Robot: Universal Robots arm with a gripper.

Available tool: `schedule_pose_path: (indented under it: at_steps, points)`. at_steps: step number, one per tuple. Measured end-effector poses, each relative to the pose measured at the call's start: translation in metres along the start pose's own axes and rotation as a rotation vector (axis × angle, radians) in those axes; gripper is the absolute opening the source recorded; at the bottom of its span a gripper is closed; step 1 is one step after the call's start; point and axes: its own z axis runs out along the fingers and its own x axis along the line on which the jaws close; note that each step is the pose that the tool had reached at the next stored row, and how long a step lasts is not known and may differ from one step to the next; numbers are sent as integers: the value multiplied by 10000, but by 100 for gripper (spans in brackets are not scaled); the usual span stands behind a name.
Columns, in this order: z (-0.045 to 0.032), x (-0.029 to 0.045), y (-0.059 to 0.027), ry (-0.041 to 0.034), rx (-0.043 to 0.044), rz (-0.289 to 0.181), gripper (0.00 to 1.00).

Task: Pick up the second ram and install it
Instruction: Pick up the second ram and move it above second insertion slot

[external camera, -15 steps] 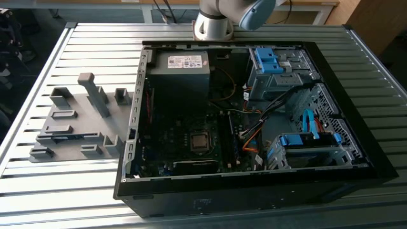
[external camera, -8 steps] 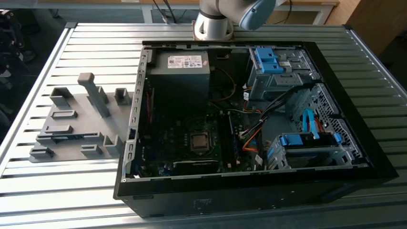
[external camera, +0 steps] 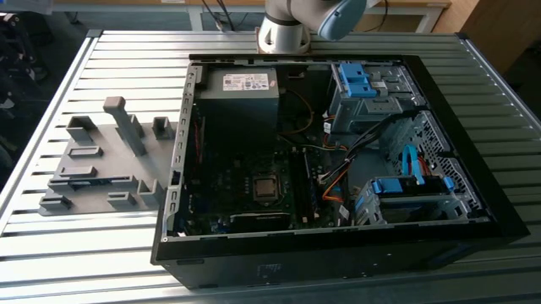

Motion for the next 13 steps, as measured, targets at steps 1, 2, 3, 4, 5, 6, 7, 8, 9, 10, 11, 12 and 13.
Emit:
schedule_pose_path:
  at_steps: [1,2,3,4,5,6,7,8,9,10,11,12,13]
  points:
    - [6,0,0,0,0,0,43]
    - [13,0,-1,0,0,0,43]
    - [19,0,-1,0,0,0,43]
    - [26,0,-1,0,0,0,43]
    - [33,1,-1,0,0,0,43]
    - [38,1,-1,0,-1,0,43]
    - [44,1,-2,0,-1,0,43]
    - [49,1,-2,1,-1,0,43]
    - [55,1,-2,0,0,0,43]
    - [60,1,-2,0,0,0,43]
    - [65,2,-2,0,-1,0,43]
    - [71,2,-3,0,0,0,43]
    - [75,2,-3,1,-1,0,43]
